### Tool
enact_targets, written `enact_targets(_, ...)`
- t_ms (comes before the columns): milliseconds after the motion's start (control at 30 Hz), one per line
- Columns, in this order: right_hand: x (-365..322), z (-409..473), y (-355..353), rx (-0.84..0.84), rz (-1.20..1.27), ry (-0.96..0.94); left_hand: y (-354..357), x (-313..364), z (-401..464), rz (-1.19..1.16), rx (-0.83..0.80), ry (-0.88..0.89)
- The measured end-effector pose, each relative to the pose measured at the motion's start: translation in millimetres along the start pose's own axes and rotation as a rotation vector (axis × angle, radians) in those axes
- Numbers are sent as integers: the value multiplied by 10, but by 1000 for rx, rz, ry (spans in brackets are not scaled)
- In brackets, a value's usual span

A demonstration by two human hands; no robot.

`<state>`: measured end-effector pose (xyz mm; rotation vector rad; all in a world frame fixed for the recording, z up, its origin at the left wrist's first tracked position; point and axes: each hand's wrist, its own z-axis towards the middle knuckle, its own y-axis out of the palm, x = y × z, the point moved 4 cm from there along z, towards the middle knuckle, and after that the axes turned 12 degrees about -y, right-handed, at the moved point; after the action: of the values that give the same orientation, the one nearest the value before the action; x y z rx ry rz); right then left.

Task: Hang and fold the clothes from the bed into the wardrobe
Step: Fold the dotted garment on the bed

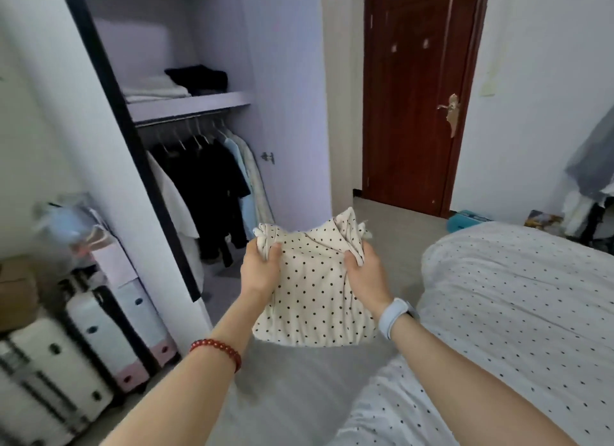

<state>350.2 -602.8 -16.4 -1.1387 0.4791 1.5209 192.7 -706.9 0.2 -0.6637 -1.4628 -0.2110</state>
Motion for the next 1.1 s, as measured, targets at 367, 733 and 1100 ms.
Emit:
enact_targets(367,-1076,841,1968,5,200,-175,-1667,485,1230,251,240,324)
enact_targets(733,-850,2286,2622,-45,98,-420,-1281,760,2623,413,354,495)
enact_targets(1100,-324,5017,2991,-95,127,-557,-377,1825,4912,474,455,521)
